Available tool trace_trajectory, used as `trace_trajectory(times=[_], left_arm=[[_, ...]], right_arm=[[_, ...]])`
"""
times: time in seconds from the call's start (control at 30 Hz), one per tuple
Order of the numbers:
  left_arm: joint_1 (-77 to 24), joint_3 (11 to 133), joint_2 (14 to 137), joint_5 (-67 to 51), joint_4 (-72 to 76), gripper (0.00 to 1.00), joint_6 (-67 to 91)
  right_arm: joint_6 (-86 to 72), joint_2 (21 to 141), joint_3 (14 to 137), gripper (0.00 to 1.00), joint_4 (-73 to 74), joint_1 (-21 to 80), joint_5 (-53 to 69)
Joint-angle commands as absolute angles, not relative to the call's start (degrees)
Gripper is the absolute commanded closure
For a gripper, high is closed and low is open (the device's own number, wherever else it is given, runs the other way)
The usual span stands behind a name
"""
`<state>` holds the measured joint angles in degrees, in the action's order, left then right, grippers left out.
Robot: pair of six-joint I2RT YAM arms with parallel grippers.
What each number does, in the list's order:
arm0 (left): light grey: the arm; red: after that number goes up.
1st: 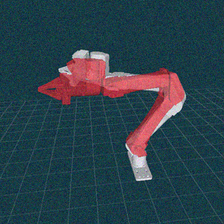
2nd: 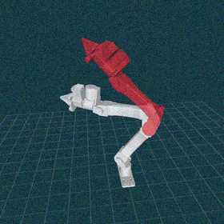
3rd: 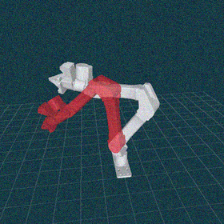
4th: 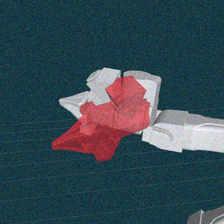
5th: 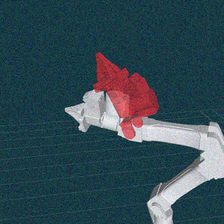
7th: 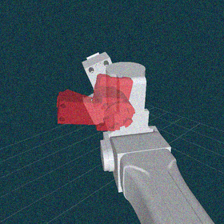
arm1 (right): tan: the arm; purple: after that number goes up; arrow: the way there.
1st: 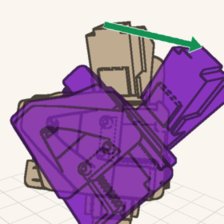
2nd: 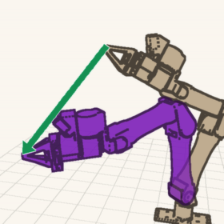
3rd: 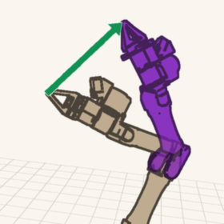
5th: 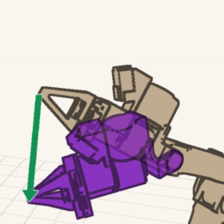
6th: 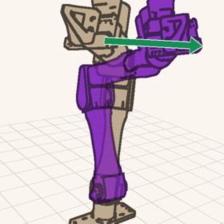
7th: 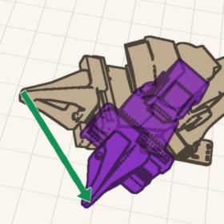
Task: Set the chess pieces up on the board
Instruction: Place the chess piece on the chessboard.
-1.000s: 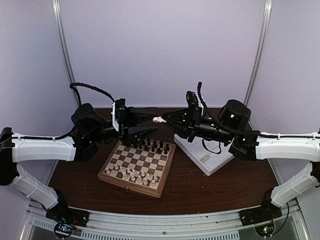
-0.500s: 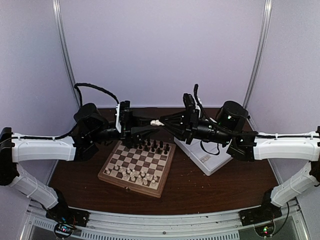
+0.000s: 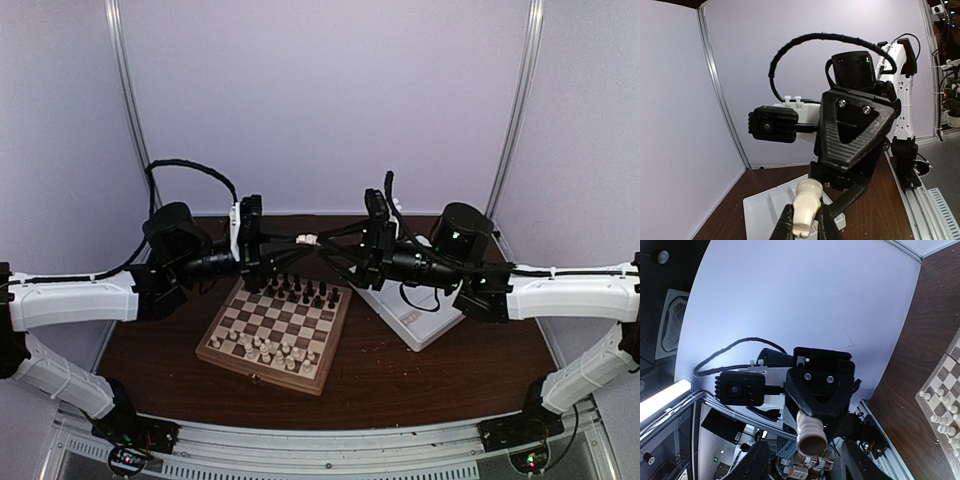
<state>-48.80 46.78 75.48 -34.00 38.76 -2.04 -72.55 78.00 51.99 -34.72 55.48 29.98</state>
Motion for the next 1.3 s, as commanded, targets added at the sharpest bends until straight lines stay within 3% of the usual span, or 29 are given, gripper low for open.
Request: trace_trajectory(times=[0.0, 0.13, 0.3, 0.53, 0.7, 1.27], left_arm=[[-48.53, 46.33, 69.11, -23.72, 27.46, 1.0, -0.59], [-48.56, 47.52, 63.38, -13.47, 9.09, 1.0, 3.63], [-48.52, 53.72, 57.99, 7.83, -21.4, 1.0, 18.26], [-47.76, 58.82, 60.18, 11.77, -48.44, 1.0, 33.02], [-43.29, 61.08, 66.92, 4.17, -55.54, 1.0, 35.5], [-42.36, 66.37, 78.53, -2.27, -65.43, 1.0, 33.02]], right_arm=[[-66.01, 74.24, 53.13, 0.44, -26.52, 54.05, 29.61], [-59.3, 69.37, 53.12, 0.39, -13.92, 51.6, 26.47], [-52.26, 65.23, 53.09, 0.37, -1.44, 49.34, 21.99], [-49.58, 64.28, 52.92, 0.37, 3.34, 46.88, 20.79], [-49.39, 64.77, 52.79, 0.37, 3.49, 46.76, 21.34], [-48.77, 63.7, 50.01, 0.38, 4.85, 46.49, 19.78]])
